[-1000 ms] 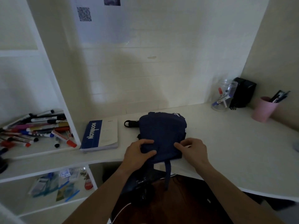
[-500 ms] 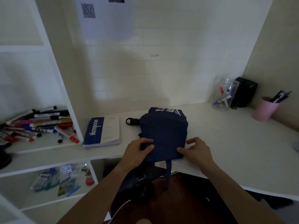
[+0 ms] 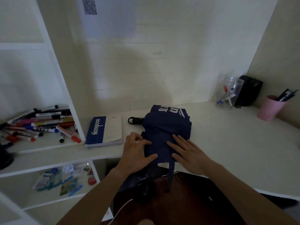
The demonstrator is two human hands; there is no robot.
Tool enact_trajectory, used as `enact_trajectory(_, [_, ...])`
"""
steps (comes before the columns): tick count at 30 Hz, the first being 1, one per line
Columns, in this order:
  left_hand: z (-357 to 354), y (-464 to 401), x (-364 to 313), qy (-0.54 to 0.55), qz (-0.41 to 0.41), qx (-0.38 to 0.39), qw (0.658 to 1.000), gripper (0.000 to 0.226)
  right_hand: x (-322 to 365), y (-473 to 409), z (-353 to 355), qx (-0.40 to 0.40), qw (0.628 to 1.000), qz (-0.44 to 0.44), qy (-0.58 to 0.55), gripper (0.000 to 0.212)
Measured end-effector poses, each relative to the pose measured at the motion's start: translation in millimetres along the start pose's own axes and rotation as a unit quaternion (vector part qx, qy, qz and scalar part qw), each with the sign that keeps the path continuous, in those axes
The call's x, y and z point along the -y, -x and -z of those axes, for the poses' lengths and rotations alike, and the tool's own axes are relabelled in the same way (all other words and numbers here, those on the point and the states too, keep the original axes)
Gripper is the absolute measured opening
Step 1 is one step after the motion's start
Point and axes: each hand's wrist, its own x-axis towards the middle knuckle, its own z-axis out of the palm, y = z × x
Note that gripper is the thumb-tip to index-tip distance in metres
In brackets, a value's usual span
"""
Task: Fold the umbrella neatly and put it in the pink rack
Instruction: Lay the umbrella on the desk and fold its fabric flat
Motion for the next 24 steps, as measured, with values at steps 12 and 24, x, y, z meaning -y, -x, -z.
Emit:
enact_trajectory(12, [2,-39,16,-0.076,-0.039,0.176,0.981,0.079,-13,-14,1,0.010,1.000,0.005,-0.021,0.069])
enact_trajectory(24, [-3,-31,27,-0.156,-0.237,0.194,0.939,0.061,-28,-7,1,0.025,0.999,0.032,0.005,0.071])
